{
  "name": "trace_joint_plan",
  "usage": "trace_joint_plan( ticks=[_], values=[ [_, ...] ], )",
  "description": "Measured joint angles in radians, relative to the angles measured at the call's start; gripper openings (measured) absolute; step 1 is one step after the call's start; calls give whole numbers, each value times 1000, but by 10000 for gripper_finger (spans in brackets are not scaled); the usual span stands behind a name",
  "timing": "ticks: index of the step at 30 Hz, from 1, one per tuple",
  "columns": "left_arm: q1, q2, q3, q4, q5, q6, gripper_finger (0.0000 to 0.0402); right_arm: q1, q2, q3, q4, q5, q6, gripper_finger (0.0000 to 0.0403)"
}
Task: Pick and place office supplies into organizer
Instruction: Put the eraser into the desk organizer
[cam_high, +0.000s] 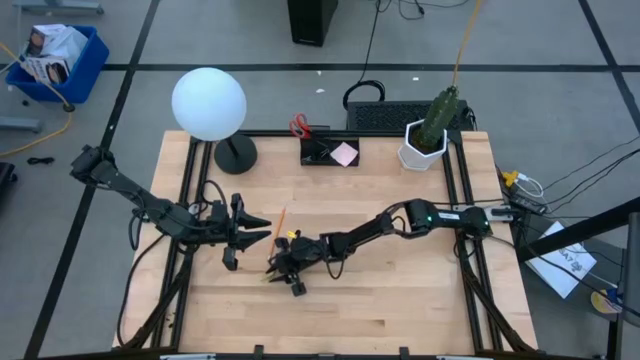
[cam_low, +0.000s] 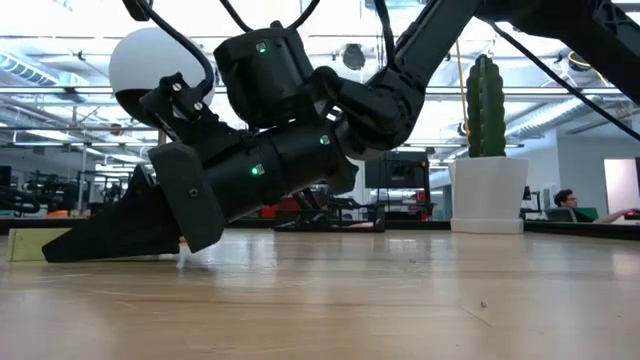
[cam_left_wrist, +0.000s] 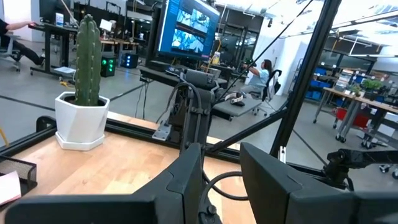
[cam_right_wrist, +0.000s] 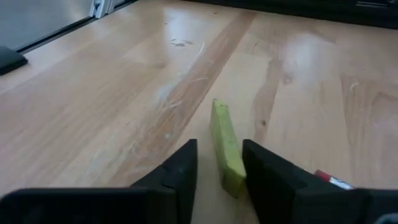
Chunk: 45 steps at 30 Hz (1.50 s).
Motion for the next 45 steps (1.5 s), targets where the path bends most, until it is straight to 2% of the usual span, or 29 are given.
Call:
trace_joint_plan(
  ticks=[8, 13, 19, 28, 34, 40, 45],
  values=[
    [0, 0, 0, -6, 1, -1, 115, -7, 2, -1, 14, 6, 26, 16],
    [0, 0, 0, -6, 2, -2, 115, 1, -10, -2, 9, 79, 105, 26],
    [0, 0, 0, -12, 2, -6, 115, 10, -94, -5, -64, 103, 79, 13],
    [-1, 0, 0, -15, 2, -13, 115, -26, -272, -79, -289, 322, -20, 18],
    [-1, 0, 0, -12, 1, -27, 115, -116, -377, -235, -262, 373, -11, 16],
    [-1, 0, 0, -14, 1, -28, 115, -267, -505, -414, -206, 319, 33, 17],
    [1, 0, 0, -14, 0, -10, 115, -395, -561, -478, -158, 318, 48, 17]
  ],
)
